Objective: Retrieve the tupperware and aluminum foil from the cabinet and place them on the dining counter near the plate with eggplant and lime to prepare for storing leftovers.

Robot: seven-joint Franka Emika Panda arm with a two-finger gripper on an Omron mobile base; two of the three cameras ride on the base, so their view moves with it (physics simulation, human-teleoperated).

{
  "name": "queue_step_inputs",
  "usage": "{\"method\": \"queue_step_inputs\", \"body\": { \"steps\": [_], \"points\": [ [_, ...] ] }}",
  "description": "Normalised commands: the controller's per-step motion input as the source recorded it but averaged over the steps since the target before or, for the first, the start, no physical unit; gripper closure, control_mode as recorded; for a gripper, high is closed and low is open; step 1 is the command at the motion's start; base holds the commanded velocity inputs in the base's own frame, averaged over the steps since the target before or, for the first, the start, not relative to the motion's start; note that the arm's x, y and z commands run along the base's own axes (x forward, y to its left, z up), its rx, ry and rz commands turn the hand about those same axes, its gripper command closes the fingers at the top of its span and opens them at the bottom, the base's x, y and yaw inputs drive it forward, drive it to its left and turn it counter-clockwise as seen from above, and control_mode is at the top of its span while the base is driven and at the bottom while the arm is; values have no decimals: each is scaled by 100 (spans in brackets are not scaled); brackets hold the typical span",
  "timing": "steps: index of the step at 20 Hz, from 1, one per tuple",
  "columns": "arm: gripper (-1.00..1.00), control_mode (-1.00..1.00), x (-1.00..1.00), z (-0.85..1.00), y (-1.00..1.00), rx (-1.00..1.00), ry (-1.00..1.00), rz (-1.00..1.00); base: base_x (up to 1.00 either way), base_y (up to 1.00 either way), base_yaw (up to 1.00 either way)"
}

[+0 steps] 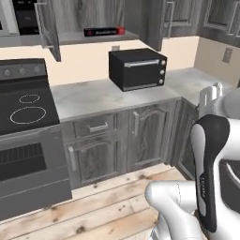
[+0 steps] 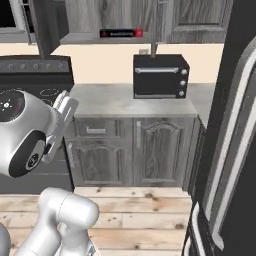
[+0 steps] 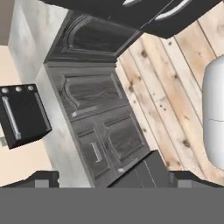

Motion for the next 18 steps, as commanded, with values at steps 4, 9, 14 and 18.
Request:
{"method": "queue_step_inputs", "body": {
  "steps": [4,9,14,18],
  "points": [
    [-100,100,0,0,0,0,0,0,100,0,10],
    [-100,100,0,0,0,0,0,0,100,-4,12],
    [-100,100,0,0,0,0,0,0,100,-15,8],
    [-100,100,0,0,0,0,0,0,100,-4,9]
  ]
}}
